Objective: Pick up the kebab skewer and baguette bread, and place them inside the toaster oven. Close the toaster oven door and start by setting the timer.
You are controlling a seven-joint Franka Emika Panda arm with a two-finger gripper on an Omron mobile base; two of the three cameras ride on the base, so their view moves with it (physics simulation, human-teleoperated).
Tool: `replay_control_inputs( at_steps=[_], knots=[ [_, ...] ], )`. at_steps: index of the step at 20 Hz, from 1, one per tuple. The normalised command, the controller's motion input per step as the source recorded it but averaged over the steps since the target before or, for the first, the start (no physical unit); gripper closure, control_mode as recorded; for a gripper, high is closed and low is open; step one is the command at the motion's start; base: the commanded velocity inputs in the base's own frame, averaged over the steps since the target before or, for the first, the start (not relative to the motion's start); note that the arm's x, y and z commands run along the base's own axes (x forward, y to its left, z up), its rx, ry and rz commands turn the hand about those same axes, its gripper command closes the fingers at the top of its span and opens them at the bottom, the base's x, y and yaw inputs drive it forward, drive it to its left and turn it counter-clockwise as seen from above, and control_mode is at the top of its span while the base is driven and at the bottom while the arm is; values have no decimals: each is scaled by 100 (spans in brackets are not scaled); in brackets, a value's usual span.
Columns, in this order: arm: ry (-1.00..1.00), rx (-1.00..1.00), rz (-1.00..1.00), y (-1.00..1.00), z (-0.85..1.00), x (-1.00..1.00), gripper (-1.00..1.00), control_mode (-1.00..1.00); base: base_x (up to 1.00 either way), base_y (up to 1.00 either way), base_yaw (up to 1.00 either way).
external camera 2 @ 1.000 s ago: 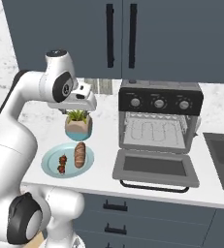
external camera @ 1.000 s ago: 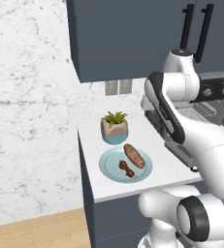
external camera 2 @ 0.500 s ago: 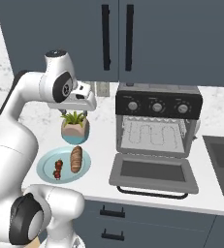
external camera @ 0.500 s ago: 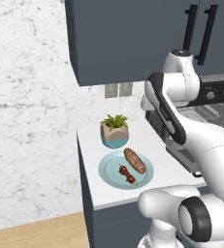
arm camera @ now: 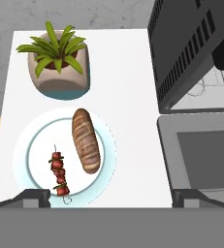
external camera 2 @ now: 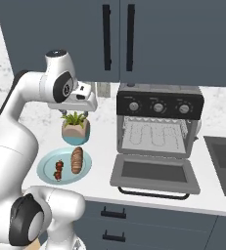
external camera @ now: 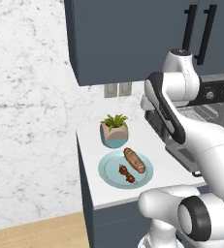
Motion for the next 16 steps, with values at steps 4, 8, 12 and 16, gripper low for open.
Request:
replay_control_inputs(
  at_steps=[4, 8, 12, 16],
  knots=[
    [0, 0, 0, 0, 0, 0, -100, 100, 0, 0, 0],
    [0, 0, 0, 0, 0, 0, -100, 100, 0, 0, 0],
    [0, 0, 0, 0, 0, 0, -100, -100, 0, 0, 0],
    [0, 0, 0, 0, 0, 0, -100, -100, 0, 0, 0]
  ],
)
